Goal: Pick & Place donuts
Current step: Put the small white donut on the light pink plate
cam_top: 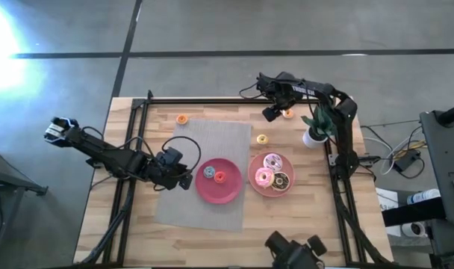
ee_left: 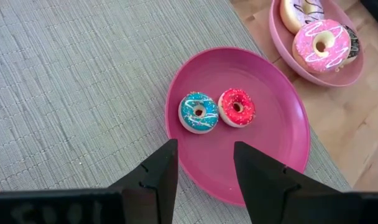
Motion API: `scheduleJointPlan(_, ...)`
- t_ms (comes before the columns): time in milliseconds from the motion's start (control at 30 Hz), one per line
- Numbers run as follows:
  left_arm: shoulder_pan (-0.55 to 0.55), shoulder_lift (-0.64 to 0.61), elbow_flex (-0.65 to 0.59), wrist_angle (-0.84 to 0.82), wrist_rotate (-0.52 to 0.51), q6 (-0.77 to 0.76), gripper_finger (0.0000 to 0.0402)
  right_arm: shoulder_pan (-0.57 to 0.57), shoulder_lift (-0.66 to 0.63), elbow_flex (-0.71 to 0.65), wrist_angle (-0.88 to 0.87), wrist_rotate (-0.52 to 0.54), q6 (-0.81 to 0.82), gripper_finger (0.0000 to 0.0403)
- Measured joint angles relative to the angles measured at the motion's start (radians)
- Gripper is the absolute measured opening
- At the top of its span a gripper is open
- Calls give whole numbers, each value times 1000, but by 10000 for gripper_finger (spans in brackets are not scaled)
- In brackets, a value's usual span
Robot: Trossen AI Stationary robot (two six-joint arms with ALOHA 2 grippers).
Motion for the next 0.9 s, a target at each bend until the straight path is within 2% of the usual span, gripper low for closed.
scheduleJointPlan(300,0,0,0,-8,0,2,130,-51,46,-3,17,-53,-53,138)
scheduleJointPlan(567,1,0,0,-22,0,1,130,-72,77,-5,29,-61,-87,132)
scheduleJointPlan(667,2,0,0,-24,0,1,130,-72,84,-3,33,-99,-108,124)
scheduleJointPlan(767,3,0,0,-27,0,1,130,-76,84,5,40,-166,-115,96)
scheduleJointPlan(900,3,0,-1,-27,0,0,130,-73,70,25,50,-253,-118,38)
